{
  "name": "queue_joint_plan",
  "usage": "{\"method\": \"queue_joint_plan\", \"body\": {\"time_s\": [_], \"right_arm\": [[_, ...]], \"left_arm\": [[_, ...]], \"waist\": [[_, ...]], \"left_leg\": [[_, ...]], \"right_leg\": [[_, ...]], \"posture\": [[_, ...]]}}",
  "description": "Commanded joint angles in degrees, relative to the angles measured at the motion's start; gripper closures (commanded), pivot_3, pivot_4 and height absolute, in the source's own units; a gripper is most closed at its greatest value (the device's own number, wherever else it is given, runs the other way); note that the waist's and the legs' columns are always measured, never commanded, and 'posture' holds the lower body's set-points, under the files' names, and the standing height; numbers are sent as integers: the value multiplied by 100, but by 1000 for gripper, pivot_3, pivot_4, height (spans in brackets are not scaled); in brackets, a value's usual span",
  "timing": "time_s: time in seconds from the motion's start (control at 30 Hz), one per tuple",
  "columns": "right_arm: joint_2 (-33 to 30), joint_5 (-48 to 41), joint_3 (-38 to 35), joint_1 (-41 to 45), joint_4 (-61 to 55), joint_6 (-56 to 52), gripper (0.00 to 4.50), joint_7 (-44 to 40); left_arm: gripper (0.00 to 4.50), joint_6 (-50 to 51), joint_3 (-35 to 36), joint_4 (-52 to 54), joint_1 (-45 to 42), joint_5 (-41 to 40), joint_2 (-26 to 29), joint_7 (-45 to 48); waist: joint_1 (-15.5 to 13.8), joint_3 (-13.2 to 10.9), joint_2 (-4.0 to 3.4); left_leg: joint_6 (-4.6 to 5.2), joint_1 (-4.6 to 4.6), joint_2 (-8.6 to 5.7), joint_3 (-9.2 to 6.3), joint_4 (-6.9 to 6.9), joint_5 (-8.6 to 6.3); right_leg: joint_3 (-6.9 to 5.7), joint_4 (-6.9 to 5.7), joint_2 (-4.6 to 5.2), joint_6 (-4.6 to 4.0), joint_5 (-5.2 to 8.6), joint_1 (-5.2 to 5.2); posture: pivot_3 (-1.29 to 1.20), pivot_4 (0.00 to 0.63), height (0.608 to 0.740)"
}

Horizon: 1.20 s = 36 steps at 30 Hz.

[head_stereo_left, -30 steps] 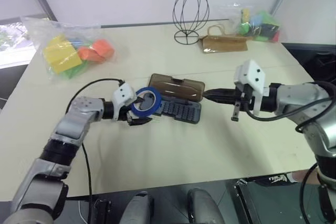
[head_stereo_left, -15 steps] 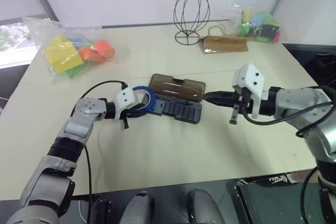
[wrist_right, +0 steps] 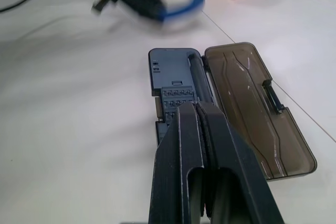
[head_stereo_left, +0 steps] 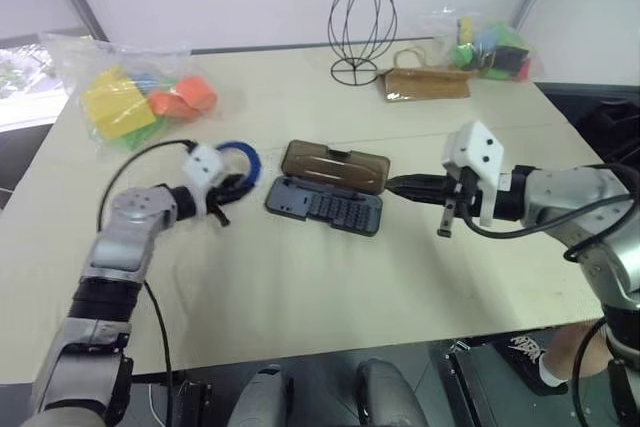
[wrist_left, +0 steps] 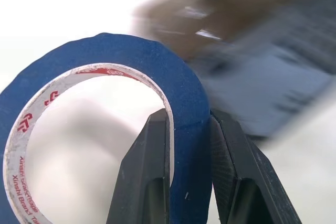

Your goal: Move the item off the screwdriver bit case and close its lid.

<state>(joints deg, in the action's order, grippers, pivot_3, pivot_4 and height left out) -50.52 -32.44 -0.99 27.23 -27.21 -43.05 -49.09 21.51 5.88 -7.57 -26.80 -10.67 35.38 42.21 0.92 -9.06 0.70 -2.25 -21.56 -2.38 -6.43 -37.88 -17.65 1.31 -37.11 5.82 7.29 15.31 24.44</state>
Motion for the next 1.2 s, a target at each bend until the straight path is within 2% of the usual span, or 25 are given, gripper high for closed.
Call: {"method": "queue_joint_plan", "body": {"time_s": [0.03,0.23,0.43,0.5,0.53,0.7,0.73,0.8,0.97,1.07,1.2], "right_arm": [[30,-37,-63,136,-48,103,4500,-93],[181,100,178,412,253,243,4500,-253],[274,215,327,599,460,355,4500,-404],[302,243,359,634,490,362,4500,-425],[312,260,371,643,497,367,4500,-433],[319,289,350,646,489,343,4500,-455],[318,289,332,630,478,331,4500,-445],[337,333,320,611,486,321,4500,-378],[475,581,324,603,612,345,4500,-21],[675,884,432,805,1000,204,4500,393],[884,1145,611,1003,1506,324,4500,453]], "left_arm": [[4047,592,701,401,282,-58,78,-786],[4047,1118,1314,436,1101,164,-62,-1939],[4047,1536,1583,332,1387,164,-199,-2593],[3030,1555,1576,254,1442,162,-233,-2682],[2776,1560,1557,219,1461,172,-235,-2725],[355,1524,1563,163,1470,122,-289,-2804],[66,1504,1565,185,1466,114,-286,-2797],[66,1204,1585,314,1419,-5,-319,-2630],[66,1144,1790,1286,1040,-1109,-671,-1939],[66,1621,1361,1987,713,-1763,-708,-1402],[66,1934,697,2186,501,-1941,-565,-874]], "waist": [[-5,0,0],[-17,0,0],[-38,-1,3],[-31,0,2],[-29,0,2],[-40,1,-1],[-47,1,-1],[-51,1,-1],[-63,-3,8],[-32,-3,8],[-13,-1,5]], "left_leg": [[-1,1,0,-1,0,1],[-4,0,-1,-1,-1,2],[-8,-3,-4,-4,-1,3],[-9,-2,-4,-4,-1,4],[-10,-1,-4,-4,0,4],[-12,1,-3,-1,2,5],[-12,1,-4,-2,2,5],[-13,0,-7,-2,1,5],[-34,-11,-5,-7,-3,17],[-38,-25,-6,-9,-6,19],[-41,-23,-13,-5,-6,21]], "right_leg": [[0,0,0,0,0,0],[2,2,2,0,0,0],[1,4,8,0,0,0],[1,4,8,0,0,0],[1,3,8,0,0,0],[2,3,9,0,0,1],[2,3,10,0,0,0],[2,4,14,0,0,0],[-2,6,16,0,0,1],[-5,5,16,0,0,13],[-2,5,17,0,0,12]], "posture": [[0,150,740],[0,150,740],[0,150,740],[0,150,740],[0,150,740],[0,150,740],[0,150,740],[0,150,740],[0,150,740],[0,150,740],[0,150,740]]}}
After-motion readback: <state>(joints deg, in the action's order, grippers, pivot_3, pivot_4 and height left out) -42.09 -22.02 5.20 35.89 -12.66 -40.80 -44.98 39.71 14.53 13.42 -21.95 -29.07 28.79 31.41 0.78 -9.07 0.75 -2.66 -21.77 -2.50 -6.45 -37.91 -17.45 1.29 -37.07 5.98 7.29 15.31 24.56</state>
